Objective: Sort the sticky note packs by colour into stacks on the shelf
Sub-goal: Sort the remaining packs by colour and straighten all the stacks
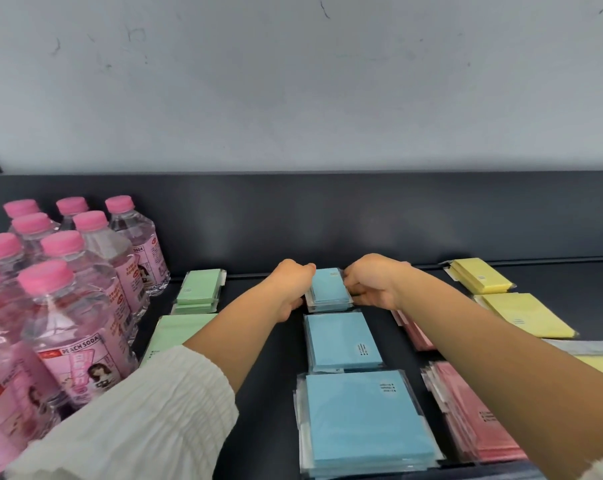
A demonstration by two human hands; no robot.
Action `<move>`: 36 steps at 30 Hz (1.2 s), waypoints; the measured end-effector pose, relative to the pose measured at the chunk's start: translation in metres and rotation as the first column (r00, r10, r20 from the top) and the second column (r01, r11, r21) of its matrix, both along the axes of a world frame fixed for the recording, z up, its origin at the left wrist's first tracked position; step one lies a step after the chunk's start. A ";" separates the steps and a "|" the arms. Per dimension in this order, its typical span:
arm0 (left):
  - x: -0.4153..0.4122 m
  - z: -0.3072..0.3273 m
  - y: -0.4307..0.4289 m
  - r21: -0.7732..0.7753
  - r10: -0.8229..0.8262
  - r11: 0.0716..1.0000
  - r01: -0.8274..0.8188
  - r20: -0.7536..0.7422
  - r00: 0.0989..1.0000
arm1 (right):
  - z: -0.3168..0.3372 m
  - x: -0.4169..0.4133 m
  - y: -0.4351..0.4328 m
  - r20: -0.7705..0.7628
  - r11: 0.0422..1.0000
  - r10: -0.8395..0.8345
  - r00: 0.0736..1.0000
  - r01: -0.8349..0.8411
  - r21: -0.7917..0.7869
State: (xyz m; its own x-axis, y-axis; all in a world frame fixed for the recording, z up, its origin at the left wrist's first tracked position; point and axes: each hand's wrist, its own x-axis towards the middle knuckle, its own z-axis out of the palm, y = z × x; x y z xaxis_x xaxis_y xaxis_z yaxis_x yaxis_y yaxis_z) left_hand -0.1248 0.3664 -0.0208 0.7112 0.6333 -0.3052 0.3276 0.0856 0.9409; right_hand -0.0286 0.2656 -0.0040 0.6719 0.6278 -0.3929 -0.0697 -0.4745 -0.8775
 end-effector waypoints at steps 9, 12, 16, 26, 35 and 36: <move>-0.096 0.045 0.042 0.340 0.065 0.940 -0.033 -0.082 0.994 | 0.032 -0.060 0.011 0.375 0.999 0.049 0.926 -0.037 -0.039; -0.125 0.043 0.037 0.455 0.094 0.890 0.009 -0.204 0.975 | 0.031 -0.101 0.028 0.412 0.972 0.231 0.881 -0.225 -0.065; -0.150 0.033 0.032 0.524 0.137 0.850 0.049 -0.310 0.941 | 0.016 -0.145 0.046 0.375 0.910 0.414 0.830 -0.385 -0.153; -0.151 0.012 0.030 0.518 0.276 0.854 -0.041 -0.385 0.881 | -0.011 -0.157 0.066 -0.148 0.980 0.174 0.974 -0.156 0.126; -0.146 0.004 0.030 0.232 0.237 0.954 -0.188 -0.207 0.949 | -0.011 -0.135 0.056 -0.239 0.997 0.009 0.971 0.009 0.075; -0.146 0.006 0.031 0.159 0.238 0.964 -0.212 -0.169 0.956 | -0.010 -0.133 0.054 -0.213 0.997 0.014 0.977 0.002 0.075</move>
State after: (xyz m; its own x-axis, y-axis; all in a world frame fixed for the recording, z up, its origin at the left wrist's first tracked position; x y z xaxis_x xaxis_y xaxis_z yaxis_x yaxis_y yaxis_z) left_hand -0.2708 0.3971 -0.0150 0.4845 0.8155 -0.3166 0.4844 0.0513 0.8734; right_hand -0.1613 0.3201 -0.0138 0.5739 0.6645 -0.4787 -0.2562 -0.4096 -0.8756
